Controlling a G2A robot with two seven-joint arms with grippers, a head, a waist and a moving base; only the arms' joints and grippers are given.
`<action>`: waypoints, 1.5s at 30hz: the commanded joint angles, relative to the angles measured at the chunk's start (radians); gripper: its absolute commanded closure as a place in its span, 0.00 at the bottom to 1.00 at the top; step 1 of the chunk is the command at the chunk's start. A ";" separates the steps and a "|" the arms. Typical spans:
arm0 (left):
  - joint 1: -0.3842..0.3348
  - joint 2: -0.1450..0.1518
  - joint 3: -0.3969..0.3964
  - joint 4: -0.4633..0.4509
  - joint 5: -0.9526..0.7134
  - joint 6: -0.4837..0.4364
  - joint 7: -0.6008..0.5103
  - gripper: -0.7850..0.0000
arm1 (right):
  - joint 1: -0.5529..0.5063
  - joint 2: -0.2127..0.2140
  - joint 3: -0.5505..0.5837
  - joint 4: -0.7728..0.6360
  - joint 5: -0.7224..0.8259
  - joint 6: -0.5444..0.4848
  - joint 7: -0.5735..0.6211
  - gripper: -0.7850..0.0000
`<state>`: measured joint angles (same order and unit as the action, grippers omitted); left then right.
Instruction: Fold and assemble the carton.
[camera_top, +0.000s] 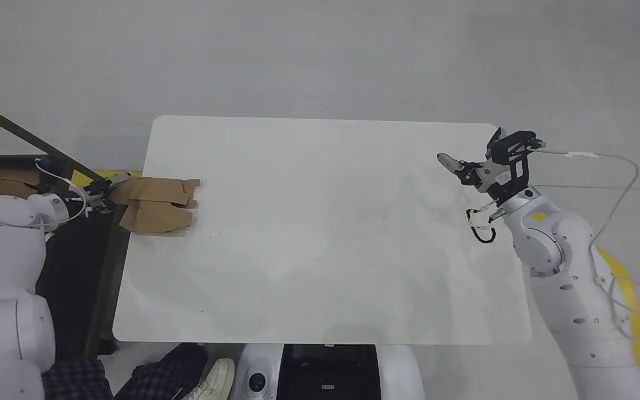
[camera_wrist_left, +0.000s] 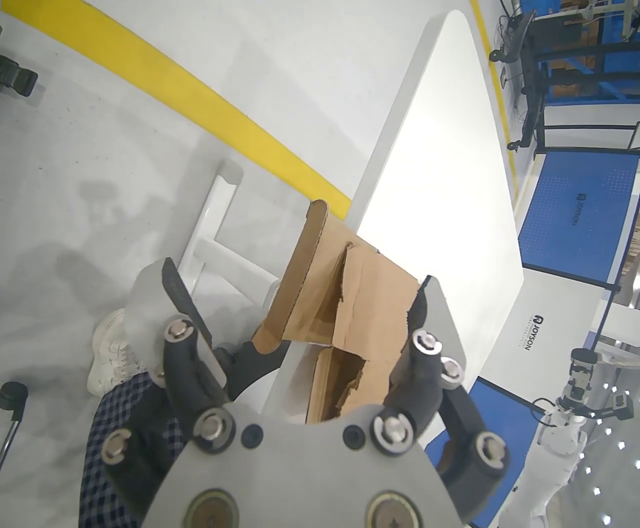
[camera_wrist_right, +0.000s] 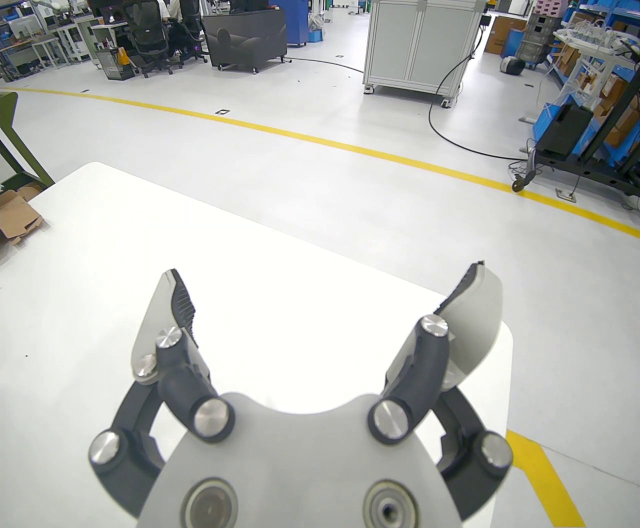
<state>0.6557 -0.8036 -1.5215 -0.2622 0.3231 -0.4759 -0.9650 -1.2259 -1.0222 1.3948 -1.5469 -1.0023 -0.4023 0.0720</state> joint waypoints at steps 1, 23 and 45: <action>-0.003 -0.002 0.004 0.005 -0.001 0.000 0.001 0.44 | 0.000 0.000 0.000 0.000 0.000 0.000 0.000 0.00; -0.008 0.008 -0.057 -0.001 -0.230 -0.098 -0.110 1.00 | 0.000 0.000 0.000 0.000 0.000 0.000 0.000 0.00; -0.073 -0.052 -0.010 -0.202 -0.569 -0.004 -0.375 1.00 | 0.000 0.000 0.000 0.000 0.000 0.000 0.000 0.00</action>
<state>0.5869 -0.8481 -1.5460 -0.4515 -0.2318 -0.4873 -1.3330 -1.2259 -1.0222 1.3948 -1.5469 -1.0023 -0.4023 0.0720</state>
